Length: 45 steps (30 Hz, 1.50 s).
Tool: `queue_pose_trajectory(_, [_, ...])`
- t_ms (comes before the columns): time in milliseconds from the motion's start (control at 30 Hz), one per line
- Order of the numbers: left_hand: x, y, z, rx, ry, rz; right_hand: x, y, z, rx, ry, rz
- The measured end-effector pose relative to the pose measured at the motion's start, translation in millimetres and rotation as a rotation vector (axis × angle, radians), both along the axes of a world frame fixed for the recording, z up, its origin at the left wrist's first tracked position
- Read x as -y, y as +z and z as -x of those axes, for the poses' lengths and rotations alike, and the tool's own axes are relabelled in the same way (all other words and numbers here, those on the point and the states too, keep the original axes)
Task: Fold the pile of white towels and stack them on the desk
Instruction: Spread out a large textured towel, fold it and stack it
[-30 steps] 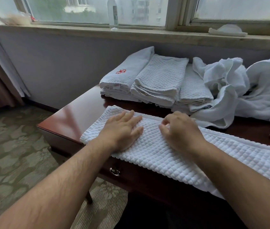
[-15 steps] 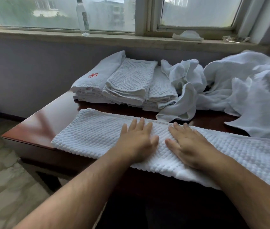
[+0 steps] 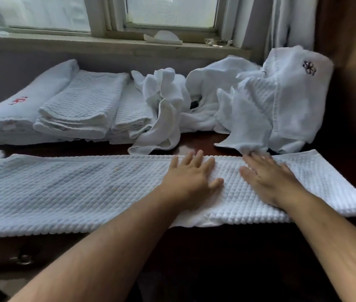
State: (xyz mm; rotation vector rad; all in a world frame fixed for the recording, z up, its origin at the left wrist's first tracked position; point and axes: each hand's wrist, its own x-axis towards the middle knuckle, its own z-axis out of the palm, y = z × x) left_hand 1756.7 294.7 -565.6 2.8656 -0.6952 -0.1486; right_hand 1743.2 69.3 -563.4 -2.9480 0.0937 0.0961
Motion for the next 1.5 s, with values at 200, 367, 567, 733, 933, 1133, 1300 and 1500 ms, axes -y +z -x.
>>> queue_pose_trajectory(200, [-3,-6,-1,0.035,0.003,-0.004,12,3,2,0.084,-0.031,-0.07])
queue_pose_trajectory(367, [-2,-9,-3,0.063,0.002,-0.007,19,3,39,0.291,-0.217,-0.258])
queue_pose_trajectory(567, [4,-10,1,0.11,0.049,-0.056,45,-14,86,0.531,-0.47,-0.217])
queue_pose_trajectory(733, [40,-7,17,0.118,-0.192,0.012,58,-19,95,0.597,-0.798,-0.411])
queue_pose_trajectory(933, [39,-16,14,0.104,-0.211,0.02,70,-8,103,0.932,-1.012,-1.202])
queue_pose_trajectory(1133, [40,-18,18,0.136,-0.189,0.043,64,12,101,0.865,-0.949,-1.61])
queue_pose_trajectory(1300, [39,-17,19,0.115,-0.178,0.085,65,17,83,0.558,-0.895,-1.631])
queue_pose_trajectory(1500, [34,-7,19,0.057,-0.125,0.338,65,7,62,0.601,-0.985,-1.368])
